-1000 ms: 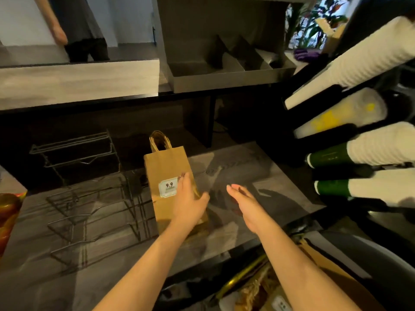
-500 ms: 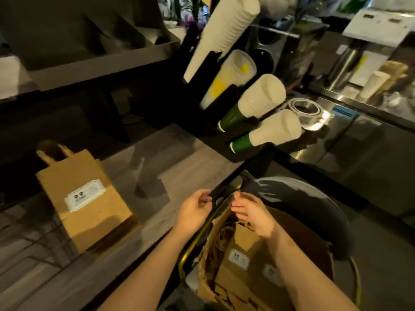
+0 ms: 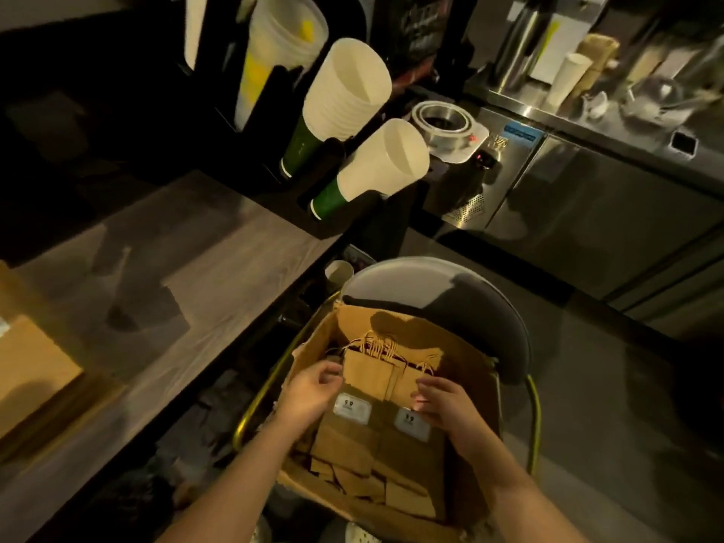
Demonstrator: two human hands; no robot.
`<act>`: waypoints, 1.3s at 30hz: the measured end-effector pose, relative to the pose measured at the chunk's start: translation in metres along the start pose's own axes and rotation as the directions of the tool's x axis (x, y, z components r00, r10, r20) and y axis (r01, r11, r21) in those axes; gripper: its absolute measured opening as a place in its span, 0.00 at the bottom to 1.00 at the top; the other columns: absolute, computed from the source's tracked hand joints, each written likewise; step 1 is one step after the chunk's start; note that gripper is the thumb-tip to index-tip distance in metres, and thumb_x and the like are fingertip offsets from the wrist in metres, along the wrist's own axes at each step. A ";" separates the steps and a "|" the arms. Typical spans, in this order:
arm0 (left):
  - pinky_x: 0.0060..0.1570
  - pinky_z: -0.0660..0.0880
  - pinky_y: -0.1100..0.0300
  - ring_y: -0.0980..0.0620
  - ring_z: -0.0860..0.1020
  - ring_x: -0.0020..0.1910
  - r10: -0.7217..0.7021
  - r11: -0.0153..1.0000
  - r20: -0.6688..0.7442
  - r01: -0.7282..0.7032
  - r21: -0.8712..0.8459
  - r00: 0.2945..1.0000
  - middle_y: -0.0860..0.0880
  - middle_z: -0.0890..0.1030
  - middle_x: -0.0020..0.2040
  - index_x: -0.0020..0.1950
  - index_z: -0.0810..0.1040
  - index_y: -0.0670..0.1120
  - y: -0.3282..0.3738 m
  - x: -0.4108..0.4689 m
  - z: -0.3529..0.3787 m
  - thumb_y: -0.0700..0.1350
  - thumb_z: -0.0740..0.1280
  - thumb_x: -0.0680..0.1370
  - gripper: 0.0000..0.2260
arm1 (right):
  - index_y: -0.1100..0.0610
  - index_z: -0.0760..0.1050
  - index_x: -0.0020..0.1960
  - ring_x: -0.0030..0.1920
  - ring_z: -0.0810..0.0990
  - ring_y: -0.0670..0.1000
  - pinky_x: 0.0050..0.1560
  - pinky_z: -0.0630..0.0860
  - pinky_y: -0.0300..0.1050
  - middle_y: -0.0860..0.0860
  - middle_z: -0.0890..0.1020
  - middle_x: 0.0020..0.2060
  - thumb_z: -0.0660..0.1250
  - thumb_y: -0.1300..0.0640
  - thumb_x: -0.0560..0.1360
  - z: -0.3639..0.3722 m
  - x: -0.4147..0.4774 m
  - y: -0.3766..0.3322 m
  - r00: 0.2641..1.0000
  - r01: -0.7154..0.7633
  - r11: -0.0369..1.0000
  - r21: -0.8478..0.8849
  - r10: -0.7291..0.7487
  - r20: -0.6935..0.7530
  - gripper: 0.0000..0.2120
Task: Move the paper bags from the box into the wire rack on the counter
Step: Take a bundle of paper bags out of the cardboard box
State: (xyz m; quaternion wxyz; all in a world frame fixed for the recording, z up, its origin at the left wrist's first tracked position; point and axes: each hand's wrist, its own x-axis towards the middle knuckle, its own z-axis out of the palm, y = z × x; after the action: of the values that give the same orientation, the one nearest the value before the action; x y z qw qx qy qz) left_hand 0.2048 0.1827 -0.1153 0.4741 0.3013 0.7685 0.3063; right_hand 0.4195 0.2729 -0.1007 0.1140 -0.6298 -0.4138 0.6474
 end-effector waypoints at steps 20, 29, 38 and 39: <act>0.67 0.66 0.50 0.44 0.66 0.69 -0.493 0.866 0.063 0.482 0.133 0.868 0.46 0.65 0.72 0.76 0.58 0.51 -0.134 0.098 0.102 0.46 0.61 0.79 0.26 | 0.55 0.70 0.64 0.49 0.76 0.45 0.46 0.72 0.36 0.49 0.78 0.54 0.65 0.62 0.78 0.040 0.136 0.154 0.942 -0.285 0.957 -0.051 0.290 0.169 0.15; 0.58 0.67 0.57 0.47 0.69 0.66 -0.471 0.878 0.009 0.468 0.100 0.882 0.47 0.68 0.70 0.74 0.61 0.50 -0.137 0.102 0.111 0.43 0.61 0.80 0.23 | 0.58 0.68 0.68 0.44 0.78 0.48 0.35 0.71 0.39 0.51 0.79 0.47 0.63 0.62 0.79 0.077 0.151 0.165 0.921 -0.388 0.919 0.064 0.385 0.055 0.17; 0.64 0.70 0.51 0.46 0.70 0.66 -0.551 0.834 0.064 0.550 0.038 0.832 0.47 0.70 0.69 0.72 0.66 0.51 -0.153 0.101 0.102 0.45 0.67 0.75 0.26 | 0.55 0.74 0.51 0.46 0.80 0.52 0.41 0.75 0.45 0.53 0.81 0.47 0.65 0.63 0.78 0.074 0.147 0.165 0.945 -0.322 0.928 0.187 0.327 0.005 0.05; 0.61 0.73 0.51 0.46 0.72 0.63 -0.550 0.834 0.087 0.551 0.023 0.830 0.47 0.72 0.66 0.71 0.68 0.52 -0.153 0.100 0.102 0.45 0.67 0.75 0.24 | 0.55 0.74 0.53 0.48 0.80 0.53 0.43 0.76 0.45 0.53 0.81 0.49 0.65 0.62 0.78 0.073 0.146 0.167 0.950 -0.308 0.936 0.168 0.313 -0.003 0.05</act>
State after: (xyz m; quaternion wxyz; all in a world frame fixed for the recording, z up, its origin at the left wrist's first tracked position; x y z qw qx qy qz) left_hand 0.2349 0.1800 -0.3227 0.5767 0.0802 0.8001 0.1443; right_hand 0.3894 0.2365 -0.3288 0.0683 -0.6850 -0.2524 0.6800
